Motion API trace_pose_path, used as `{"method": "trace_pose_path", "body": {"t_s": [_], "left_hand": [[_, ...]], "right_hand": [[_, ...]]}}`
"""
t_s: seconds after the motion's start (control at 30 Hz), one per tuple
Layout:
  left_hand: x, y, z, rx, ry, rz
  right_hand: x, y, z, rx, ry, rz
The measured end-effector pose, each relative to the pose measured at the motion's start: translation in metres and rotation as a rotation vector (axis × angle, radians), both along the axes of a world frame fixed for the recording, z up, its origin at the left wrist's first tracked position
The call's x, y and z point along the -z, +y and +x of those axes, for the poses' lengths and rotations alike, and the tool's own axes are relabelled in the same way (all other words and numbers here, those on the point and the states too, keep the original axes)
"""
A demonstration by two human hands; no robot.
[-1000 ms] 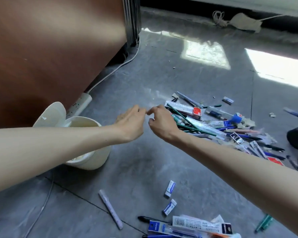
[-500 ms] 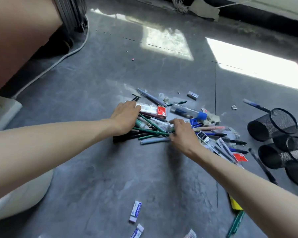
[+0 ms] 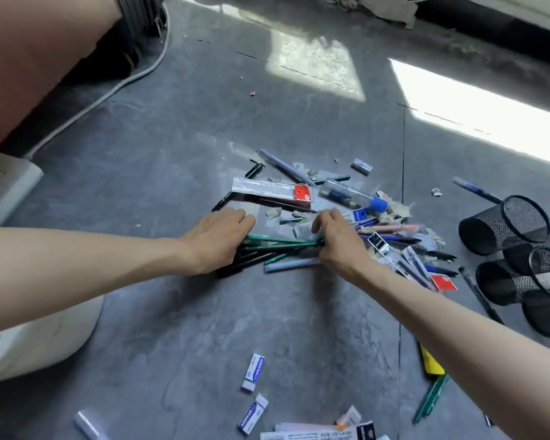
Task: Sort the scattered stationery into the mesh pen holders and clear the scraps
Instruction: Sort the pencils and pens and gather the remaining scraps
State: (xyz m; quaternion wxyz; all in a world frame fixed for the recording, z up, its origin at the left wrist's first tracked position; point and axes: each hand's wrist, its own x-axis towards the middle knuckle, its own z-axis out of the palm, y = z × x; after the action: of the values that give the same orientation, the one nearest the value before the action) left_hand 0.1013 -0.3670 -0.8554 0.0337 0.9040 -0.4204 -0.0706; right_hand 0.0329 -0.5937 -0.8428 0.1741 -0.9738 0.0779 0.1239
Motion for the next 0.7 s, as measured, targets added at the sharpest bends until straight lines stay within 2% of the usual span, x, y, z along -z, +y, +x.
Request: {"method": "trace_pose_path", "body": {"t_s": [0.2,0.33,0.47,0.57,0.63,0.7], "left_hand": [[-0.003,0.001,-0.002,0.091,0.241,0.067],[-0.007,-0.012,0.003,-0.023,0.310,0.016],[-0.007,-0.036,0.008,-0.119,0.231,-0.056],[-0.003,-0.050,0.015,-0.213,0.174,-0.092],[0.002,-0.056,0.018,-0.279,0.211,-0.092],[0.005,-0.061,0.020,-0.326,0.244,-0.094]], "right_hand": [[0.003,-0.001,-0.034,-0.093,0.042,0.081],[-0.003,-0.018,-0.039,-0.216,0.013,0.060],[-0.002,-0.037,-0.036,-0.629,-0.198,-0.150],[-0.001,-0.046,-0.036,-0.742,-0.292,-0.185],[0.003,-0.048,-0.034,-0.728,-0.294,-0.203],[0.006,-0.044,-0.026,-0.539,-0.262,-0.186]]}}
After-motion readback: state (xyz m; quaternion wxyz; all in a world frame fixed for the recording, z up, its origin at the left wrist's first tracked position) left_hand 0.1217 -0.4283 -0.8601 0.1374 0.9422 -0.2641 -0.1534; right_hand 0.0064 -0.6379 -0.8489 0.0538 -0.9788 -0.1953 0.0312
